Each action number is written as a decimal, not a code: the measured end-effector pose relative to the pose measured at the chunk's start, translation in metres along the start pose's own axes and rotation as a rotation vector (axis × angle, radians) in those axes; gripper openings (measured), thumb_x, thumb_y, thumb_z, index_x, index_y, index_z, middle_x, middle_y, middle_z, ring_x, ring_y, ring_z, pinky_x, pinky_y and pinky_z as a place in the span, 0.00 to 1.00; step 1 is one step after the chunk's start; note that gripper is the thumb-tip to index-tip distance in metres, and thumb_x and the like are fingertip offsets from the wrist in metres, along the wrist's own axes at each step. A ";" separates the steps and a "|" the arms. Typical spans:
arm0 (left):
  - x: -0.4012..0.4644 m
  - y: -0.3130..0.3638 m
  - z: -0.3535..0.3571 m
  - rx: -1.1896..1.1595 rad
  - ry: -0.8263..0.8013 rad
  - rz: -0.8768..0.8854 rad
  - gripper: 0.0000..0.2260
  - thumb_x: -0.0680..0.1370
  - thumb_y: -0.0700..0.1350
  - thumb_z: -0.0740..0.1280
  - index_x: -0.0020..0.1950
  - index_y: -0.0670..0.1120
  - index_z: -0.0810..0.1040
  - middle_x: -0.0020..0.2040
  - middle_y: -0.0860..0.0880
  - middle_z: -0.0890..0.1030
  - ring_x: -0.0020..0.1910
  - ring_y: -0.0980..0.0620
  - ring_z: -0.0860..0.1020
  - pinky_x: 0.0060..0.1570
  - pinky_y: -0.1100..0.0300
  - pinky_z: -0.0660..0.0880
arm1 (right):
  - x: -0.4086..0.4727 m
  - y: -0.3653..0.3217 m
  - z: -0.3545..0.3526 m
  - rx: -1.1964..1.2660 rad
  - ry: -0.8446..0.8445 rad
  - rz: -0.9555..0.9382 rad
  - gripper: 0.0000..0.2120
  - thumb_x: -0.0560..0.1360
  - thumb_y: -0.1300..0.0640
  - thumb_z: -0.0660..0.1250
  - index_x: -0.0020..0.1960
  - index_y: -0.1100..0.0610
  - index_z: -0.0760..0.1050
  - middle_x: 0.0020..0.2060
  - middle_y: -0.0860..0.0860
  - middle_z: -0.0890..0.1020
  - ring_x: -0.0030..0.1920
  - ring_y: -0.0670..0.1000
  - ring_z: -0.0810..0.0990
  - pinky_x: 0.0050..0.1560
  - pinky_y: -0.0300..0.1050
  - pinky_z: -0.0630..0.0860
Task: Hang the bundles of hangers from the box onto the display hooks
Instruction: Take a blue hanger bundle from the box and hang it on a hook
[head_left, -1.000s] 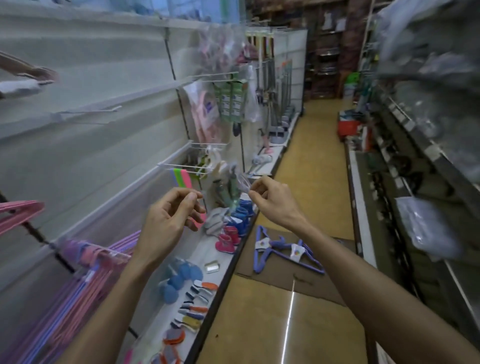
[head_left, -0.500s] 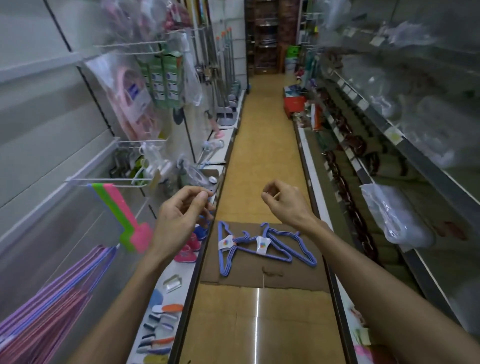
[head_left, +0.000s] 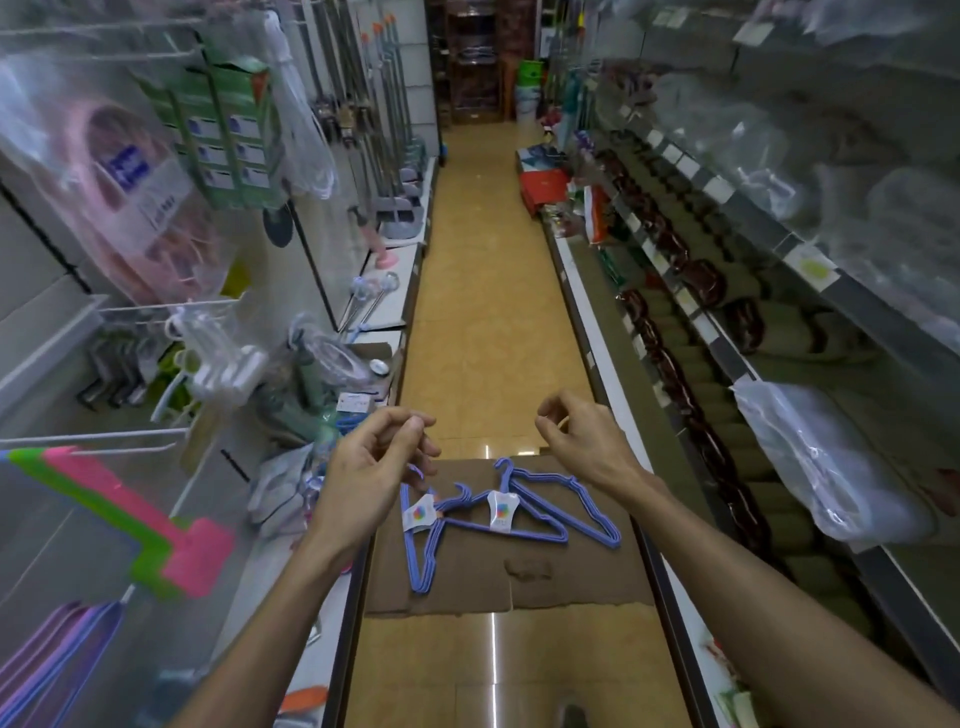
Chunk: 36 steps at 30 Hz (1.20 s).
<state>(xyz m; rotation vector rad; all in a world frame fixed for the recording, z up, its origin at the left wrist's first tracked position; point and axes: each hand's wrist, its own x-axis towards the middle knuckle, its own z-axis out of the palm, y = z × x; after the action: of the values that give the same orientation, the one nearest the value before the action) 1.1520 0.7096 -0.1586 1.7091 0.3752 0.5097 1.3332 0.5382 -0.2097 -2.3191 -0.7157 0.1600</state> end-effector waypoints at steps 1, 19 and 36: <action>0.009 -0.013 0.004 0.008 -0.008 -0.010 0.07 0.81 0.40 0.62 0.51 0.42 0.80 0.39 0.42 0.81 0.36 0.49 0.80 0.33 0.57 0.79 | 0.010 0.009 0.008 -0.002 -0.006 0.005 0.05 0.79 0.53 0.64 0.53 0.52 0.75 0.45 0.45 0.80 0.44 0.47 0.80 0.47 0.52 0.80; 0.182 -0.371 0.108 0.077 -0.007 -0.156 0.06 0.81 0.41 0.62 0.53 0.46 0.79 0.40 0.46 0.82 0.37 0.45 0.81 0.38 0.49 0.81 | 0.204 0.265 0.250 -0.090 -0.039 -0.059 0.03 0.78 0.51 0.63 0.51 0.48 0.73 0.44 0.43 0.78 0.43 0.45 0.78 0.45 0.53 0.80; 0.201 -0.750 0.145 0.191 0.069 -0.120 0.07 0.79 0.40 0.65 0.53 0.49 0.79 0.41 0.50 0.83 0.38 0.50 0.81 0.41 0.47 0.80 | 0.255 0.465 0.530 -0.130 -0.081 -0.114 0.05 0.77 0.53 0.63 0.52 0.50 0.74 0.47 0.48 0.81 0.50 0.54 0.78 0.48 0.51 0.75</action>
<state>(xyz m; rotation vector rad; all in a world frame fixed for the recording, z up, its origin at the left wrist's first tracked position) 1.4208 0.8386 -0.8902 1.8429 0.5888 0.4574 1.5966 0.7038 -0.8912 -2.3982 -0.9208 0.1609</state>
